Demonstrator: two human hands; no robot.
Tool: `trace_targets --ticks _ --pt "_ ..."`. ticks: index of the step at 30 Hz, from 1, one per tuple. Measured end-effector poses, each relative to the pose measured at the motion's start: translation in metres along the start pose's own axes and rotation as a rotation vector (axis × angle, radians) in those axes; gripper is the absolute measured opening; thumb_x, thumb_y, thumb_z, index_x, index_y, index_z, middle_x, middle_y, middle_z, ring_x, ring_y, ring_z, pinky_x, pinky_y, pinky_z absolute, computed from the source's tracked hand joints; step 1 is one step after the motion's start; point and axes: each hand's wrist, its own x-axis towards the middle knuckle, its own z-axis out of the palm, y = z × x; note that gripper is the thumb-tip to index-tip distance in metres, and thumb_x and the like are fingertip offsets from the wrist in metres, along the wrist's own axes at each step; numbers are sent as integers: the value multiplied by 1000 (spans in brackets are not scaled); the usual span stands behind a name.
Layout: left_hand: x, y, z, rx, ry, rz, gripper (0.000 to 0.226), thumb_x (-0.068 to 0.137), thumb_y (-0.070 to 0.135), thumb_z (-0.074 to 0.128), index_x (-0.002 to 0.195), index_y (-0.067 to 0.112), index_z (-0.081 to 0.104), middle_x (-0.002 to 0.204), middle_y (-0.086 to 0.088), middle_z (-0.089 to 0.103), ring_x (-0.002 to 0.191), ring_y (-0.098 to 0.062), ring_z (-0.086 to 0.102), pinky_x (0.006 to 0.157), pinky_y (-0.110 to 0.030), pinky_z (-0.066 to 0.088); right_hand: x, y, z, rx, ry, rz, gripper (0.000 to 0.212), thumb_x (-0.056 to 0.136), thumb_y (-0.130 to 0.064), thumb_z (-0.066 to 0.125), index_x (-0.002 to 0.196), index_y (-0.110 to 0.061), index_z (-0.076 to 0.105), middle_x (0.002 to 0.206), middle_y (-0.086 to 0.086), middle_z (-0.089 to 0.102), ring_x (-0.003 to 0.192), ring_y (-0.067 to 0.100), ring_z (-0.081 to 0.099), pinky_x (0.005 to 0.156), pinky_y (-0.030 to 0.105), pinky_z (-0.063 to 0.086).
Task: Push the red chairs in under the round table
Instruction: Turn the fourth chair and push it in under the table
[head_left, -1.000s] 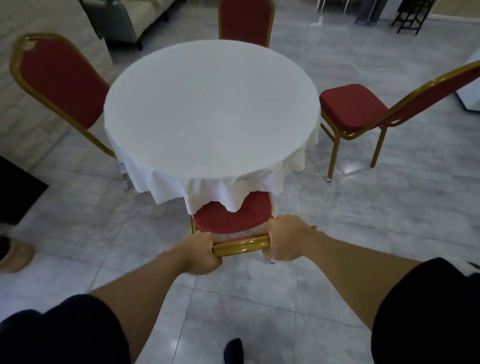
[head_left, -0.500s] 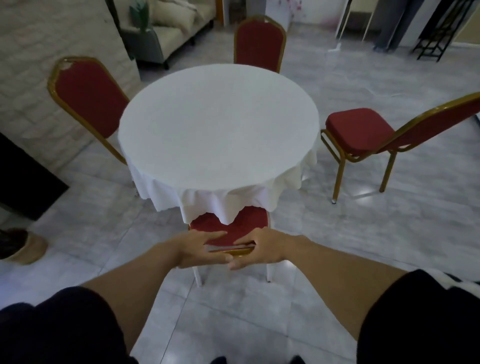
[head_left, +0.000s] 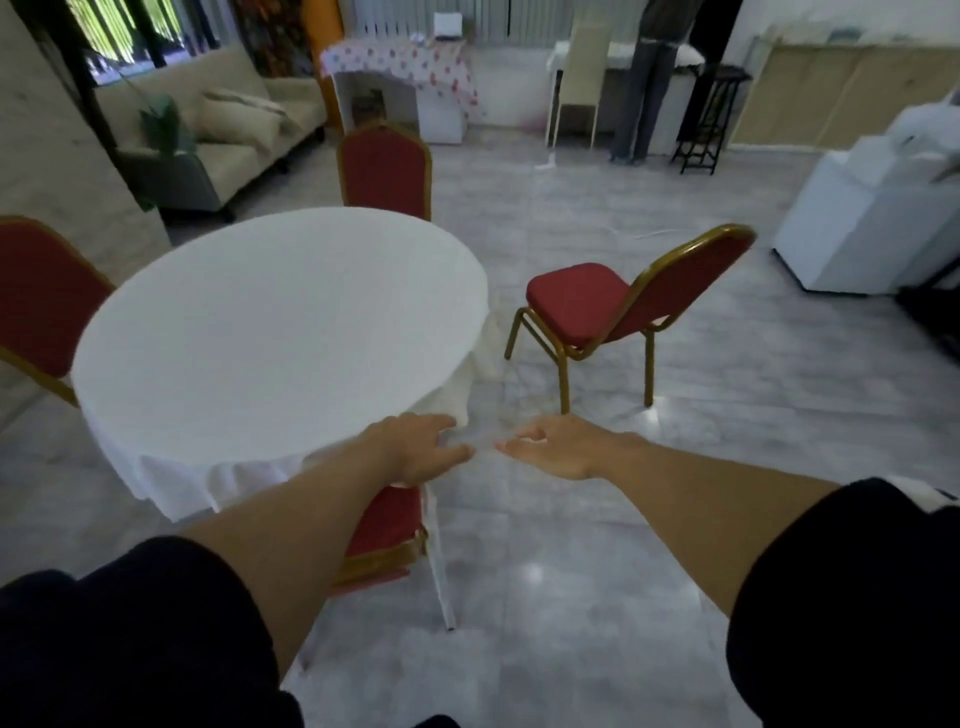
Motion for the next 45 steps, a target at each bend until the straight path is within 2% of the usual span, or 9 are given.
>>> trace_targets --ticks 4,11,17,19,21,26,33,38,45 --pt "46 50 -19 -18 23 37 81 94 77 42 159 30 40 154 -5 57 141 -31 51 115 -46 39 -1 44 -44 4 59 49 92 80 -94 44 150 -37 55 165 -2 44 149 26 42 119 48 36" --pt "171 168 -61 76 20 217 80 96 75 40 158 25 41 159 -8 50 145 -33 47 118 -48 36 7 128 -150 30 189 158 74 97 -78 42 154 -31 51 166 4 43 150 30 40 118 44 34" --pt "253 235 -105 149 27 345 80 90 79 38 138 19 59 139 -11 64 123 -32 61 104 -50 49 30 190 -217 48 294 285 95 82 -93 39 149 -29 57 161 2 49 143 27 48 110 41 40" --pt "277 261 -121 150 49 365 89 86 83 34 146 20 54 145 -12 61 127 -35 58 107 -52 47 36 209 -239 73 332 309 93 85 -90 41 151 -26 55 159 3 51 142 27 50 113 42 40" --pt "299 285 -129 152 53 367 90 88 82 37 156 22 45 150 -11 57 134 -36 55 110 -52 44 43 230 -258 93 350 318 88 91 -83 44 155 -23 51 159 4 52 143 26 50 115 41 39" --pt "359 337 -134 123 57 362 92 84 84 40 155 26 43 145 -9 62 125 -35 62 105 -53 50 66 282 -305 82 341 304 83 97 -75 45 160 -21 43 166 4 43 150 24 42 118 38 32" --pt "436 409 -139 117 42 315 92 89 77 46 161 22 32 150 -9 57 125 -32 62 105 -52 51 112 365 -388 59 332 251 90 93 -74 57 163 -22 35 168 4 39 152 25 39 120 39 32" --pt "494 446 -152 0 65 268 110 62 91 39 155 32 39 132 -6 67 107 -32 69 95 -52 57 151 413 -449 14 267 180 98 87 -67 72 165 -24 30 170 2 34 154 23 35 120 36 31" --pt "584 468 -149 -29 36 222 102 59 89 45 142 30 47 124 -3 65 107 -30 66 94 -52 55 236 449 -505 -52 237 104 105 82 -58 83 165 -23 29 168 2 38 152 25 36 111 30 32"
